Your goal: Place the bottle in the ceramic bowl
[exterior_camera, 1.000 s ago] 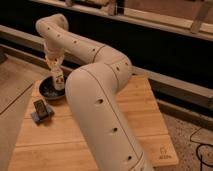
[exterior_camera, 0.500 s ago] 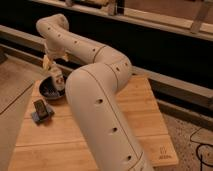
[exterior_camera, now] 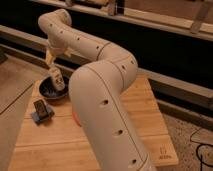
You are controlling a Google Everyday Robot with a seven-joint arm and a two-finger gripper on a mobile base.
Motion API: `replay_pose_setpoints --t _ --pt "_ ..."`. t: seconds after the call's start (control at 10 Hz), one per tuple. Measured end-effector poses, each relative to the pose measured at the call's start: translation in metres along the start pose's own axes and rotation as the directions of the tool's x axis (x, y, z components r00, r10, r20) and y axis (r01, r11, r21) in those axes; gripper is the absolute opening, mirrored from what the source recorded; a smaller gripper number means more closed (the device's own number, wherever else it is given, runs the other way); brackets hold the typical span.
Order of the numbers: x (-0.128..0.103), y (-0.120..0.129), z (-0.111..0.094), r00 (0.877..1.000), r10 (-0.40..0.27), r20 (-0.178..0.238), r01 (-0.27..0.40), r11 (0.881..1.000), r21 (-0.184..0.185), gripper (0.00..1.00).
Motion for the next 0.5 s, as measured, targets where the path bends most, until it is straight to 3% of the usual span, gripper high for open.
replay_pose_setpoints --t 0.5 --pt "-0.0003 0.0013 0.0008 1.000 -0.002 0.000 0.002 1.000 0.000 0.74"
